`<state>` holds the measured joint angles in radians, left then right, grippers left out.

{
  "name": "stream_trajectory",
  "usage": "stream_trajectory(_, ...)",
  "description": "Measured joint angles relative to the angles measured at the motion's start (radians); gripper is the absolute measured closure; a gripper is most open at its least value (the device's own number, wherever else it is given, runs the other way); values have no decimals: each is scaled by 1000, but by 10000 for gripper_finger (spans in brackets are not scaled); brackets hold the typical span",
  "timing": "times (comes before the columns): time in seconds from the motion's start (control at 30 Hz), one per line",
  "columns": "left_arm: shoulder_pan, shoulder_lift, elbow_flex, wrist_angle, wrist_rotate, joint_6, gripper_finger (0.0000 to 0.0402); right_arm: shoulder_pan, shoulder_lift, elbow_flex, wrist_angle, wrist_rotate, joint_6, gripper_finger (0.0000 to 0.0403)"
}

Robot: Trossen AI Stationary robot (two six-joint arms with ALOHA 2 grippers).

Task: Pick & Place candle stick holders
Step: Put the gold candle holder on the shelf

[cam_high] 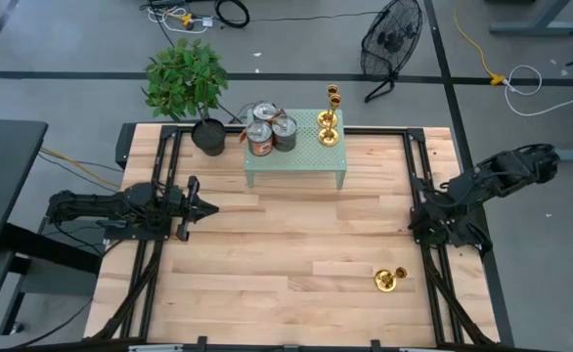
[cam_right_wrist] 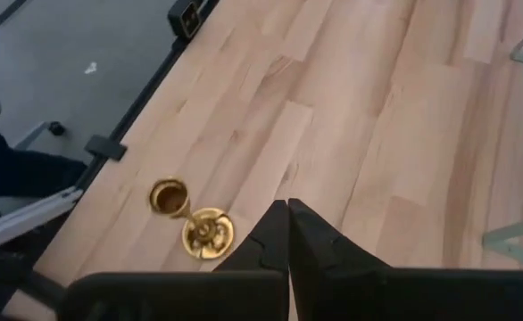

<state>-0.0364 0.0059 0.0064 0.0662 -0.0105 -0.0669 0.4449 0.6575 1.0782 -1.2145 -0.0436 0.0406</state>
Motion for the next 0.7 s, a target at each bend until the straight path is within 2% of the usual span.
stream_trajectory(0.2, 0, 0, 0, 0, 0, 0, 371, 12, -34, 0, -16, -3, 3, 403)
stream_trajectory(0.4, 0, 0, 0, 0, 0, 0, 371, 12, -57, -13, -23, -53, -1, 403)
stream_trajectory(0.7, 0, 0, 0, 0, 0, 0, 371, 11, -103, -181, -24, -128, 27, 403)
